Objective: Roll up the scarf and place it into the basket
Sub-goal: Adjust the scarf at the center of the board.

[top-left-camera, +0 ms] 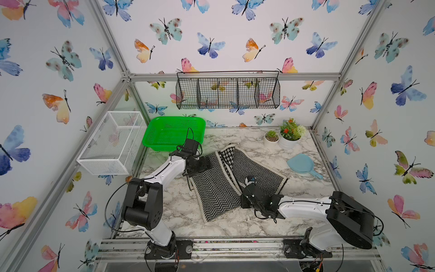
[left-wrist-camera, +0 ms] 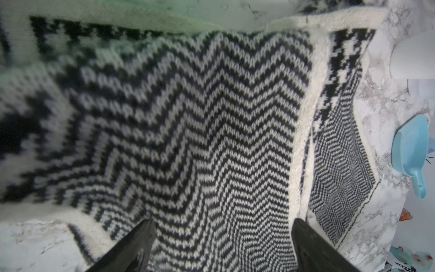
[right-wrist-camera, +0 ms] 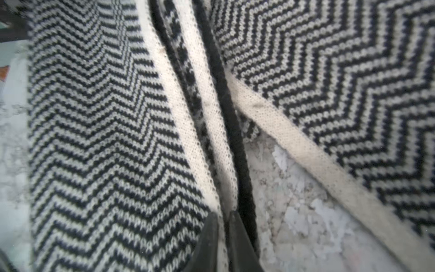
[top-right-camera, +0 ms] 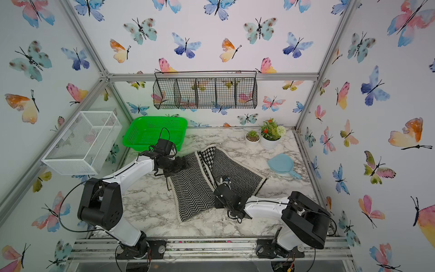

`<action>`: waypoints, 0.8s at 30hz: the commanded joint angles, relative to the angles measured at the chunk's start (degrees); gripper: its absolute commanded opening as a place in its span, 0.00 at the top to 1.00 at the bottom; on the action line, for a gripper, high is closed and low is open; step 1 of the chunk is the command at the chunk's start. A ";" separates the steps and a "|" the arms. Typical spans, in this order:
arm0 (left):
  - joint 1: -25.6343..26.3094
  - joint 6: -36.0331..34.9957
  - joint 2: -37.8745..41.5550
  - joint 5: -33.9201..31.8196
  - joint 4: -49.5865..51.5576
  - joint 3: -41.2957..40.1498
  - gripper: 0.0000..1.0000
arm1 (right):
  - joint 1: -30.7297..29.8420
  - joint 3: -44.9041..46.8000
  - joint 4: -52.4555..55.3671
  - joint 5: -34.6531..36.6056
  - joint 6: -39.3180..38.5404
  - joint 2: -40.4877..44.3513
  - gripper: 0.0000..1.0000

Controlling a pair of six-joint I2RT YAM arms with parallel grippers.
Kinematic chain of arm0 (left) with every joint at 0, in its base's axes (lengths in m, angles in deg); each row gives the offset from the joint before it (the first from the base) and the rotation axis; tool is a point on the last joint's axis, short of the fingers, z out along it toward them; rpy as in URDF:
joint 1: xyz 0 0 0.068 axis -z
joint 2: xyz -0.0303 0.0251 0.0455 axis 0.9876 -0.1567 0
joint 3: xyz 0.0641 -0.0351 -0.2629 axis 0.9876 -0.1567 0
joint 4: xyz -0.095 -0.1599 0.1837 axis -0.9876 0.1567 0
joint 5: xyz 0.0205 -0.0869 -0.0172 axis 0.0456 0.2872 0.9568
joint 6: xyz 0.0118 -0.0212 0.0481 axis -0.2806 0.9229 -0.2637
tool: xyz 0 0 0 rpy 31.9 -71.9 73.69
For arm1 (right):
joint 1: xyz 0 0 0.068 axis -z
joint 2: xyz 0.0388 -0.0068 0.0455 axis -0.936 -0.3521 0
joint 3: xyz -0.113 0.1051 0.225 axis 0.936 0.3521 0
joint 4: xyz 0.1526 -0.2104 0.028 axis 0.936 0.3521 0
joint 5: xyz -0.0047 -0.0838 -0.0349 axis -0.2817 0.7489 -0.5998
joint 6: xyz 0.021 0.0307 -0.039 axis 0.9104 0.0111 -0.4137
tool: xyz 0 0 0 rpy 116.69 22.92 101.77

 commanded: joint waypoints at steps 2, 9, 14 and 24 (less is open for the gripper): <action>-0.43 -1.17 -5.12 -3.16 3.16 4.07 0.08 | -3.38 1.62 -2.61 0.83 4.52 1.20 0.98; -0.56 -2.58 -11.84 -5.95 5.64 10.19 0.08 | -7.04 4.13 -6.11 1.19 9.19 -1.19 0.99; -0.60 -4.37 -12.95 -10.03 8.18 13.38 0.08 | -15.92 4.08 -5.99 6.25 15.32 -2.08 0.99; -0.45 -7.48 -8.51 -11.42 10.26 13.88 0.08 | -24.16 -3.71 1.68 16.61 19.21 -5.51 0.78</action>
